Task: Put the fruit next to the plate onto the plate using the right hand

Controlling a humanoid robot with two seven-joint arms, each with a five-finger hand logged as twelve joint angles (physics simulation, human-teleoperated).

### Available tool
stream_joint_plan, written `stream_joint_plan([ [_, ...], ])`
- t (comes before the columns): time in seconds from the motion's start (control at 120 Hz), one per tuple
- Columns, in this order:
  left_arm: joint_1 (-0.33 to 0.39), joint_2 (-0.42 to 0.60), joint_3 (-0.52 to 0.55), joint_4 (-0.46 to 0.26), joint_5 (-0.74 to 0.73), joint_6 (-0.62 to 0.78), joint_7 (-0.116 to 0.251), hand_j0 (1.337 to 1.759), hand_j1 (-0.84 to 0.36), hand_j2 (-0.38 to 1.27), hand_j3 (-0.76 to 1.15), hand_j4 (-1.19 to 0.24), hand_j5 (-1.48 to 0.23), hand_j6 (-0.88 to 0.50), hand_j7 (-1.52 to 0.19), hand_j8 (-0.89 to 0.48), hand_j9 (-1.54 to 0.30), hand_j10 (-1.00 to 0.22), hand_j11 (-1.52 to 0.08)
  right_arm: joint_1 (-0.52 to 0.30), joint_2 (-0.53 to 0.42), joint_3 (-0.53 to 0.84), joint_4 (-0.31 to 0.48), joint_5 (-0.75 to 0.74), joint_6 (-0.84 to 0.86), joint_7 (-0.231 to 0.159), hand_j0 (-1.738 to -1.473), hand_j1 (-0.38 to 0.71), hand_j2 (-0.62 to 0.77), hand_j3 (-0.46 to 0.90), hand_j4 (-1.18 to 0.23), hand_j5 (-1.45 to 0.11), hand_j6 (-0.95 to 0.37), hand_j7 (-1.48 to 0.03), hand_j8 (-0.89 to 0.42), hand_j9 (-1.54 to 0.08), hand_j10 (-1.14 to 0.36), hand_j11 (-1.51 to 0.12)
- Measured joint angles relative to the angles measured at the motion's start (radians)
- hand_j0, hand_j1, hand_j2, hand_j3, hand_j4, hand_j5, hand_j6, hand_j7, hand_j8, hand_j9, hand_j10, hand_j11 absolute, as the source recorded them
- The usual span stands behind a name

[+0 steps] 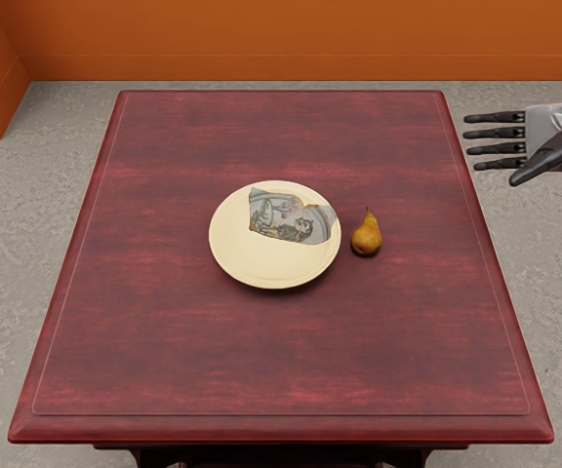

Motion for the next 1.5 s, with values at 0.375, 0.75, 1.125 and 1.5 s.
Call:
stream_joint_plan([
  [0.375,0.0,0.0,0.001,0.0,0.001,0.0,0.0,1.658,0.33,0.0,0.0,-0.01,-0.02,-0.01,-0.02,-0.01,-0.02,-0.01,-0.02,0.102,0.126,-0.003,0.004,-0.129,0.0,0.0,-1.658,-0.35,0.0,0.0,0.0,0.0,0.0,0.0,0.0,0.0,0.0,0.0],
  [0.75,-0.002,0.0,0.002,0.0,0.001,0.0,0.0,1.658,0.33,0.0,0.0,-0.01,-0.02,-0.01,-0.02,-0.01,-0.02,-0.01,-0.02,0.334,0.337,-0.246,0.002,-0.39,-0.082,0.0,-1.658,-0.35,0.0,0.0,0.0,0.0,0.0,0.0,0.0,0.0,0.0,0.0],
  [1.125,-0.001,0.0,0.002,0.0,0.001,0.0,0.0,1.658,0.33,0.0,0.0,-0.01,-0.02,-0.01,-0.02,-0.01,-0.02,-0.01,-0.02,0.382,0.476,-0.425,0.192,-0.64,-0.513,0.0,-1.658,-0.35,0.0,0.0,0.0,0.0,0.0,0.0,0.0,0.0,0.0,0.0],
  [1.5,-0.001,0.0,0.002,0.0,0.001,0.0,0.0,1.658,0.33,0.0,0.0,-0.01,-0.02,-0.01,-0.02,-0.01,-0.02,-0.01,-0.02,0.418,0.465,-0.616,0.479,-0.657,-0.882,0.0,-1.658,-0.32,0.0,0.0,-0.03,-0.03,-0.03,-0.03,-0.03,-0.03,-0.03,-0.03],
])
